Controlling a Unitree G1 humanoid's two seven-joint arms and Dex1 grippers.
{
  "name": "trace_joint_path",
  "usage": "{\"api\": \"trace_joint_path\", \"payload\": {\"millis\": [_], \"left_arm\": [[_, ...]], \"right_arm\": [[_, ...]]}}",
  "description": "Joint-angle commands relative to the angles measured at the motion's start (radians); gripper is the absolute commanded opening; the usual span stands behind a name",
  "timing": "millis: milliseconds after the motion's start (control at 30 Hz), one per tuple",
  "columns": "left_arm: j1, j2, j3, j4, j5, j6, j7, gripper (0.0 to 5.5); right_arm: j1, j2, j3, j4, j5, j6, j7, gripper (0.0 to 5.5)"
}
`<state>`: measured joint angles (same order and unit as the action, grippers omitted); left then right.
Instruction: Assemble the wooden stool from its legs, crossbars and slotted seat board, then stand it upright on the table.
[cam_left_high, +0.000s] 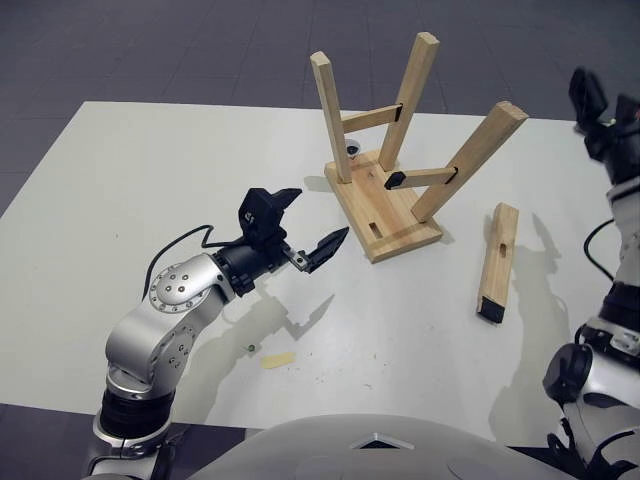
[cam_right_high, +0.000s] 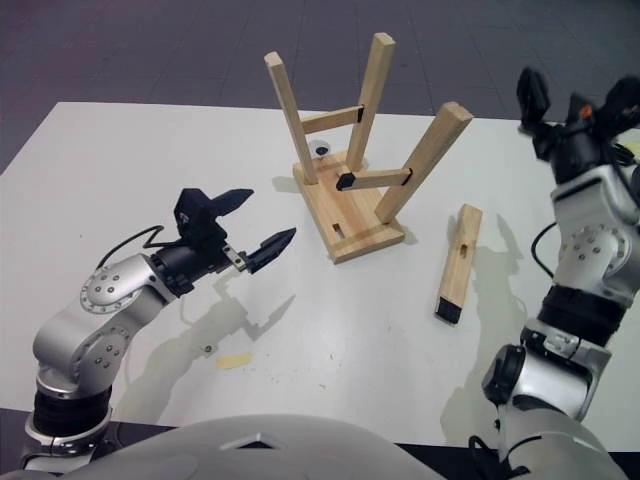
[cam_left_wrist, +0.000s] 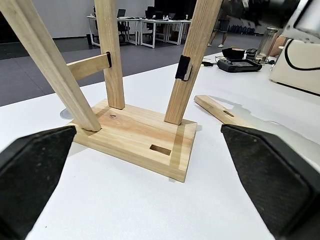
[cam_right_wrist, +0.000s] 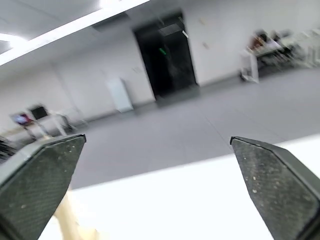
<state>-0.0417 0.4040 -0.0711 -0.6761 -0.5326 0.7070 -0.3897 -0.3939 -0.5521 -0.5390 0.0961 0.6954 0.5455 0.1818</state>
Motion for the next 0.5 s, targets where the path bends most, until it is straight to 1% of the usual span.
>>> {"api": "trace_joint_path", "payload": {"millis": [33,100,200,367,500], "left_arm": [[0.006,-0.011,0.027,0.011,0.022,-0.009,0.037,5.4],[0.012,-0.01,0.02,0.006,0.026,-0.009,0.042,5.4],[0.021,-0.023,0.001,-0.001,0.038,-0.014,0.056,5.4],[0.052,-0.04,-0.023,-0.023,0.049,-0.016,0.069,5.4],[0.063,-0.046,-0.032,-0.027,0.056,-0.017,0.078,5.4]], "right_arm": [[0.139,0.03,0.035,-0.096,-0.024,0.069,-0.015,5.38],[0.206,0.016,0.083,-0.16,-0.044,0.122,-0.003,5.38],[0.289,0.005,0.119,-0.223,-0.086,0.179,-0.015,5.38],[0.431,0.035,0.124,-0.336,-0.119,0.239,-0.046,5.38],[0.478,0.039,0.154,-0.407,-0.12,0.301,-0.04,5.38]]}}
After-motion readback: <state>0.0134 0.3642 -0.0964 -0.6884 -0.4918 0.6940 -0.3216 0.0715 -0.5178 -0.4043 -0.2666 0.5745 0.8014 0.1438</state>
